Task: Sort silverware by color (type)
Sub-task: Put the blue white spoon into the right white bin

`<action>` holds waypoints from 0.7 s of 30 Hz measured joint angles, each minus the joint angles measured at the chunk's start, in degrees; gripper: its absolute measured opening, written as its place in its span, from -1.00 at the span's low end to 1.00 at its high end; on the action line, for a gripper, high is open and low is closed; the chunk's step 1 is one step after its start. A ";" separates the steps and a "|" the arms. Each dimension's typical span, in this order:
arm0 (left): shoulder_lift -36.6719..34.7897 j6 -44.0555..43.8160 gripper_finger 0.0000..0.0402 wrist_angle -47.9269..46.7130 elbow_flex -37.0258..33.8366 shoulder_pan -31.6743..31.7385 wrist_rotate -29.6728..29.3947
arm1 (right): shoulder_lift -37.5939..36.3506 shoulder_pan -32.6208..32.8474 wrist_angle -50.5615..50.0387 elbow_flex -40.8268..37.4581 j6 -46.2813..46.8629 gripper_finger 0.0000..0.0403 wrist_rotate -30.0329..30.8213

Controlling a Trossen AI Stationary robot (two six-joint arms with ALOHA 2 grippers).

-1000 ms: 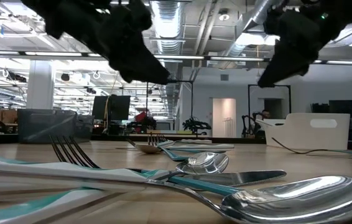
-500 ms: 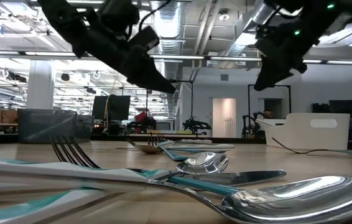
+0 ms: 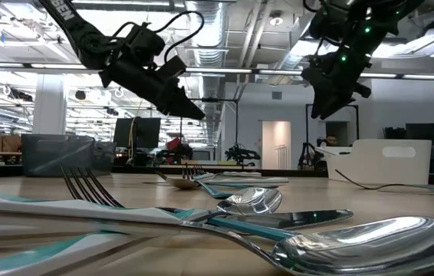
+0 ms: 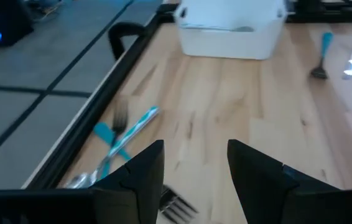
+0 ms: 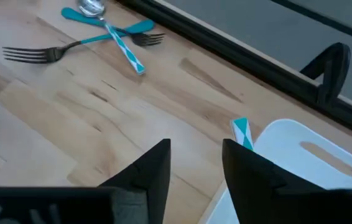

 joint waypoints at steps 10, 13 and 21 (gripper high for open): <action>0.00 -6.58 -0.18 -4.74 0.00 0.09 -1.63 | 0.00 5.95 -8.69 0.00 -3.58 -0.14 -15.36; 0.00 -7.11 -0.18 -8.44 0.00 -0.68 -1.67 | 0.00 10.86 -15.12 0.00 -3.31 -0.16 -16.43; 0.02 -6.42 -0.18 -10.78 0.00 -3.37 -7.94 | 0.00 23.74 -22.15 0.00 1.50 -0.28 -16.37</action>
